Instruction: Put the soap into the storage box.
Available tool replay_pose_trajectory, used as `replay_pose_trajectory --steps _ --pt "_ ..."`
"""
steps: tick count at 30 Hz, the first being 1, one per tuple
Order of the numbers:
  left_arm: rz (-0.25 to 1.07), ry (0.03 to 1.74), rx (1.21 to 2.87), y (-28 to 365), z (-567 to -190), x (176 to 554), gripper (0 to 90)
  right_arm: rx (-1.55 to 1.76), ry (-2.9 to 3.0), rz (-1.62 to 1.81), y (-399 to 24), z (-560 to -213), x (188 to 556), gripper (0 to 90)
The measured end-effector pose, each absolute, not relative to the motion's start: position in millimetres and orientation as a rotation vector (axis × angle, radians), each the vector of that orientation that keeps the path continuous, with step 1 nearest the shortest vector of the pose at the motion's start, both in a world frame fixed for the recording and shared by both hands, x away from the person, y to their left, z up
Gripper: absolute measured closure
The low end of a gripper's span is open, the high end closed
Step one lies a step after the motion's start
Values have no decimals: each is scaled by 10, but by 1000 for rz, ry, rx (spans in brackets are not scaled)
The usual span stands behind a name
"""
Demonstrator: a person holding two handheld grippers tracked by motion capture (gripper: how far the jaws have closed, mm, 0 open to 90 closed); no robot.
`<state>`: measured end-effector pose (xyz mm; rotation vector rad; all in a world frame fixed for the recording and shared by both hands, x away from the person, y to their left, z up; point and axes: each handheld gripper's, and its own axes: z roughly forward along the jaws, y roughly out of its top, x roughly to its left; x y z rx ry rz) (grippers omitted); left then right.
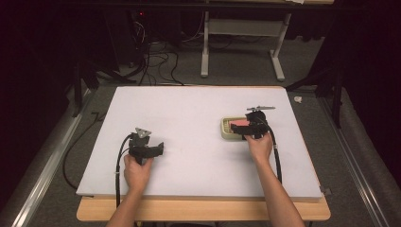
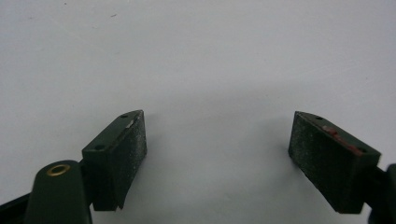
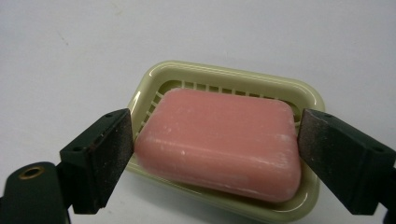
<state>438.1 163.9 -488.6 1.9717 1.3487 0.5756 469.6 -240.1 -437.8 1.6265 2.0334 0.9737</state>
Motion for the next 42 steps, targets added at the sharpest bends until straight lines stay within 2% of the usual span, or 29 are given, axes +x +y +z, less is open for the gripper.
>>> replay_pose_trajectory --steps 22,42 --pt "575 1349 1971 1640 -4886 4381 198 1540 1991 1081 -2477 -4161 4492 145" --pt "575 1349 1971 1639 -4886 4381 198 1531 1949 1115 -2686 -4204 4268 163"
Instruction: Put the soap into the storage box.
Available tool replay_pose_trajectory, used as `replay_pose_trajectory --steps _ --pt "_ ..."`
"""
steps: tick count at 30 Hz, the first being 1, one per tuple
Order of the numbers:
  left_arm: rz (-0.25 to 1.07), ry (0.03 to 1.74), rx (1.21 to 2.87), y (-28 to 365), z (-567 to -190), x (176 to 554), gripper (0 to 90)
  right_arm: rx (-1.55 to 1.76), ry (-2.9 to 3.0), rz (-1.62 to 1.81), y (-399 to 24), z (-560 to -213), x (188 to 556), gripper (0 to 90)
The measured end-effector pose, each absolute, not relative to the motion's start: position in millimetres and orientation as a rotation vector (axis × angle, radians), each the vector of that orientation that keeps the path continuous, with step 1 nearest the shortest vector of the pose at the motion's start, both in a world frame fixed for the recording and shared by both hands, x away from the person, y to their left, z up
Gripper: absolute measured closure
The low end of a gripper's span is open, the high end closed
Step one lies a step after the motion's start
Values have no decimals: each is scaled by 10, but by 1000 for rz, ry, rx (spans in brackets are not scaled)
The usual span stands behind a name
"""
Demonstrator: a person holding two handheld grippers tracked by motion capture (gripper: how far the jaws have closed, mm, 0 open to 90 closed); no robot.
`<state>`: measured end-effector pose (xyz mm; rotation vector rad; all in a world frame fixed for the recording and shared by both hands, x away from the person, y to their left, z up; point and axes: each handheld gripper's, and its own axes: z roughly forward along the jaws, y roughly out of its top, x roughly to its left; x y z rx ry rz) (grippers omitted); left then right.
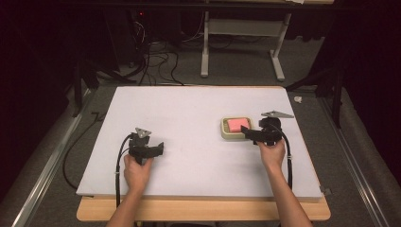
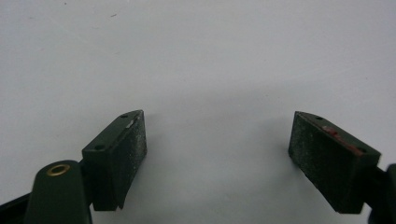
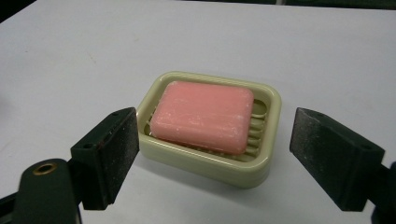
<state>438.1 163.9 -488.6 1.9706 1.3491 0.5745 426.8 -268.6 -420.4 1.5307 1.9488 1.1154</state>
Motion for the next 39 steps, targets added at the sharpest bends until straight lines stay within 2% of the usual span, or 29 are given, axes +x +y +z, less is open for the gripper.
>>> replay_pose_trajectory --steps 25,39 --pt "574 1349 1971 1640 -4886 4381 198 1505 1922 1176 -2916 -4196 4028 182" --pt "574 1350 1970 1639 -4886 4380 198 1480 1948 1179 -2910 -4245 3878 188"
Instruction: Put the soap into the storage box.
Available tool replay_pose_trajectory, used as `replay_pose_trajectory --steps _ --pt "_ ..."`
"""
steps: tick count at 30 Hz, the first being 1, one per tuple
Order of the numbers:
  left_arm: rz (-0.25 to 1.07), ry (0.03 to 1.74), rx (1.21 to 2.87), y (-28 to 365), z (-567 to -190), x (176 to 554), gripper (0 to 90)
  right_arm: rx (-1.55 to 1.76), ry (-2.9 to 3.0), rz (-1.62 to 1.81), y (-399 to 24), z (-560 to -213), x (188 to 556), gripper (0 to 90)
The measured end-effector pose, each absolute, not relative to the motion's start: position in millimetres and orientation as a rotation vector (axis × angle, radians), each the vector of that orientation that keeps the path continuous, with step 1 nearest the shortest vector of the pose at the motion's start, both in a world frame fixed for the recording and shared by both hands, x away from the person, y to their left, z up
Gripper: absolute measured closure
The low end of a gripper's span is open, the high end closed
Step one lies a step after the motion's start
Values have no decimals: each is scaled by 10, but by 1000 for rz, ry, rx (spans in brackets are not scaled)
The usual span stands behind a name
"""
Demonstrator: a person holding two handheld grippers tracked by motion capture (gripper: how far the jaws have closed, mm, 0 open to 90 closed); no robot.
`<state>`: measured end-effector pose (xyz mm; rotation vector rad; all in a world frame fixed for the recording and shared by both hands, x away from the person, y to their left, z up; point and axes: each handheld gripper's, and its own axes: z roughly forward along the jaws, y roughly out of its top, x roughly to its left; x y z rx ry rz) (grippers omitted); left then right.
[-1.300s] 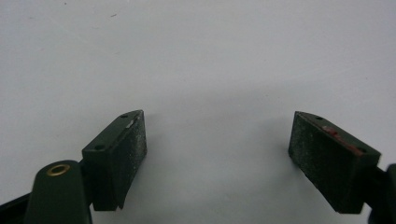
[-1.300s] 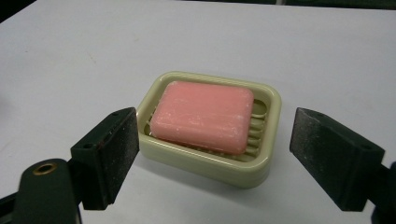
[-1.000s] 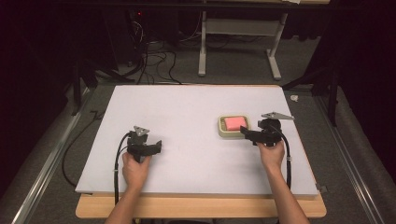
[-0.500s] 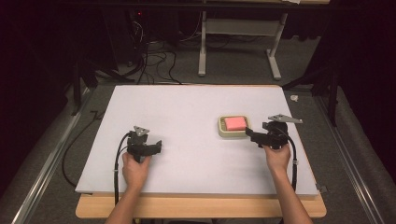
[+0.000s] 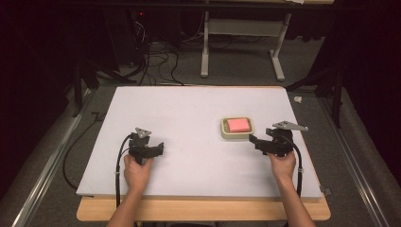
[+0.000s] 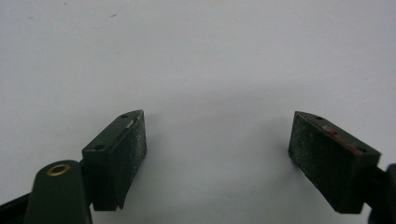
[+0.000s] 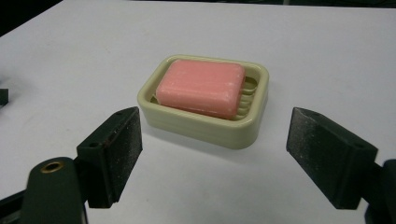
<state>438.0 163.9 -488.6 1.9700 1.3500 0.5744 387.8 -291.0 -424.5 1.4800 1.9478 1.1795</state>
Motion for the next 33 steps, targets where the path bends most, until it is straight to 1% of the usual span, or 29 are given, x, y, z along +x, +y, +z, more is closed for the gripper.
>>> replay_pose_trajectory --steps 33 --pt "574 1350 1970 1639 -4886 4380 198 1436 2017 1135 -2799 -4453 3647 201"
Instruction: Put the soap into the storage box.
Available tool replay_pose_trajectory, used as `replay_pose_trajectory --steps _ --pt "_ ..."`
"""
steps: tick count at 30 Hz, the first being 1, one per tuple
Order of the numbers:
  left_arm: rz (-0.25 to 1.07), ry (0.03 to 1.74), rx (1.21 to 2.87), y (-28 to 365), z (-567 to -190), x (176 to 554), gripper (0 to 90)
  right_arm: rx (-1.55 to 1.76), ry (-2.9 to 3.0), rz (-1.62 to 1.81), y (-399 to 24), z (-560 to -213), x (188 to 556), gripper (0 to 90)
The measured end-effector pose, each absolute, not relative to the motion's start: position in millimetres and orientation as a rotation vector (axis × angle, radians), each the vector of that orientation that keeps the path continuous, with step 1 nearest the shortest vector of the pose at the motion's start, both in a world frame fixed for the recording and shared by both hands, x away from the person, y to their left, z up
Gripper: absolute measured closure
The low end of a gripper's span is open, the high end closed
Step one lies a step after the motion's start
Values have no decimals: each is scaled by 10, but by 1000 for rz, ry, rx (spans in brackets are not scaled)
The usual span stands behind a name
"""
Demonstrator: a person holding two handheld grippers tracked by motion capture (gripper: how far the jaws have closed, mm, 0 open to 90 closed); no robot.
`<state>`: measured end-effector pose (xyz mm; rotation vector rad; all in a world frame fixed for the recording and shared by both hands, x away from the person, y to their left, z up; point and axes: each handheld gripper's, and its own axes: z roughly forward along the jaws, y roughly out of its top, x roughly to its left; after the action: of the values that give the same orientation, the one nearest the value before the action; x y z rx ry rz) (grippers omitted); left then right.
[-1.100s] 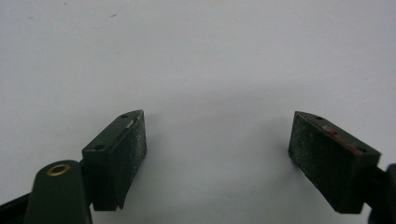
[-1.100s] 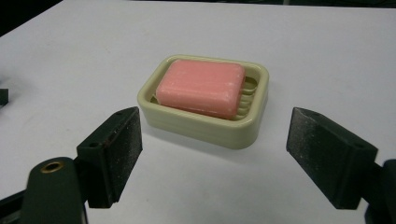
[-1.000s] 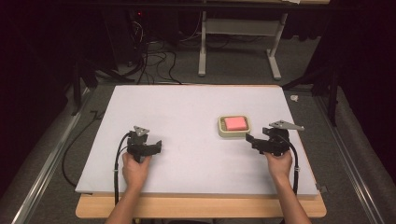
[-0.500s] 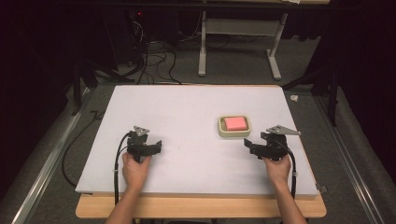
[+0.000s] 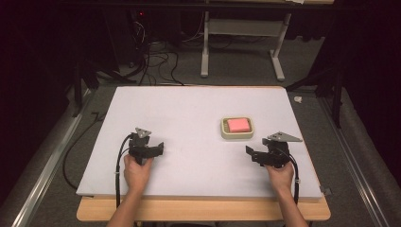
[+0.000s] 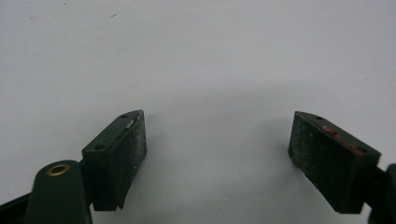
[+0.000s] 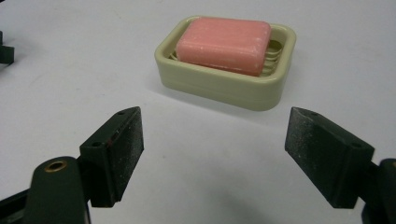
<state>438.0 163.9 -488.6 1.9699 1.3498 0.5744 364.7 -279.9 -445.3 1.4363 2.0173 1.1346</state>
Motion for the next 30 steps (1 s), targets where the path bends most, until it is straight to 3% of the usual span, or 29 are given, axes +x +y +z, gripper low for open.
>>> replay_pose_trajectory --steps 30 --pt "571 1349 1972 1641 -4885 4380 198 1444 2086 1075 -2757 -4668 3499 212"
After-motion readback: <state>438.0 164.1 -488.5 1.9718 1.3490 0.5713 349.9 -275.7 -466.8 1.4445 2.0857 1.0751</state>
